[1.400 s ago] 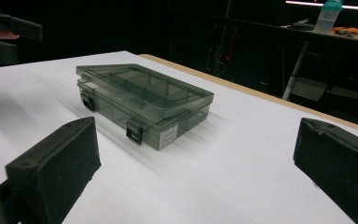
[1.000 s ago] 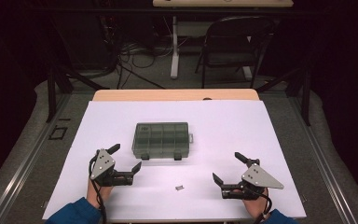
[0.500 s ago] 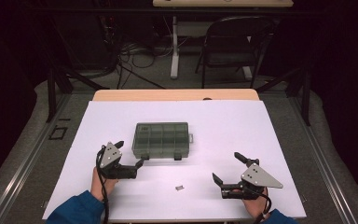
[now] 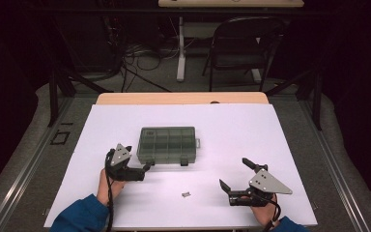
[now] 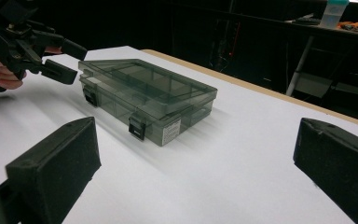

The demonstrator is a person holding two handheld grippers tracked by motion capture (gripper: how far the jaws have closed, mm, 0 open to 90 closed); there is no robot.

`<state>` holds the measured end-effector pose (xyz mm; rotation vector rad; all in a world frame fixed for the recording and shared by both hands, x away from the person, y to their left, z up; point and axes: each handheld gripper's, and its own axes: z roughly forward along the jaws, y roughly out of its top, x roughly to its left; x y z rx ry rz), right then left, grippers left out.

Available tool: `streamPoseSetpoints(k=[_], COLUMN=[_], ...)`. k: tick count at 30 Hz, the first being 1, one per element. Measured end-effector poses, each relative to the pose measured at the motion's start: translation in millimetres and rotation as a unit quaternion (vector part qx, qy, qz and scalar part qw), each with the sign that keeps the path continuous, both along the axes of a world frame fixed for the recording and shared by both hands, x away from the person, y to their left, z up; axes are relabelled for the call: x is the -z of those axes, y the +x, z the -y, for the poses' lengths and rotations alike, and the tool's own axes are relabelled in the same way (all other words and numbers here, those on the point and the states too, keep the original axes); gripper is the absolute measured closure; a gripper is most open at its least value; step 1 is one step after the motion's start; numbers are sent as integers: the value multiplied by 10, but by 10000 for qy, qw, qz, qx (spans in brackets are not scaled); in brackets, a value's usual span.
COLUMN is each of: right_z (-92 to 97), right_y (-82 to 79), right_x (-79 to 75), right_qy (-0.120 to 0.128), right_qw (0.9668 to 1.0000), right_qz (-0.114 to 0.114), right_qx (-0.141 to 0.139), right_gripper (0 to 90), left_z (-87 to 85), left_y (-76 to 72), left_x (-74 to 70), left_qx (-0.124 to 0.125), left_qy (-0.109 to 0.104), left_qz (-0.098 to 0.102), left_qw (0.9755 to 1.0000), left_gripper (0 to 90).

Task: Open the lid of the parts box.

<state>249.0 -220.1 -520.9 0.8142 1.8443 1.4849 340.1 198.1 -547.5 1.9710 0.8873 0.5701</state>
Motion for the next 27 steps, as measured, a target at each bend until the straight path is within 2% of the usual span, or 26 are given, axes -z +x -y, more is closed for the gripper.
streamPoseSetpoints(k=[4, 6, 11, 12, 13, 19, 20, 27], right_z=[-1, -7, -20, -11, -32, -89, -112, -188], right_y=[-2, 4, 10, -1, 15, 37, 53, 153], right_x=[-5, -3, -2, -13, -1, -6, -15, -19], right_qy=[-118, -128, -161, -259, -209, -292, -365, -381], right_qw=[9998, 9998, 9998, 9993, 9996, 9994, 9991, 9986], right_qz=[-132, -127, -138, -254, -165, -175, -213, -363], right_qx=[-27, -24, -37, -68, -44, -34, -58, -60], right_gripper=[0, 0, 0, 0, 0, 0, 0, 0], left_z=[-6, -5, 12, 17, 18, 21, 21, 3], left_y=[44, 63, 86, 88, 90, 93, 91, 89], left_x=[26, 37, 54, 56, 55, 48, 45, 31], left_qx=[-19, -25, -26, -24, -22, 39, 55, 66], left_qy=[30, 105, 193, 213, 228, 217, 206, 147], left_qz=[-112, -141, -193, -178, -165, -117, -103, -10], left_qw=[9999, 9998, 9996, 9996, 9996, 9997, 9997, 9999], left_gripper=[119, 147, 180, 186, 195, 250, 274, 310])
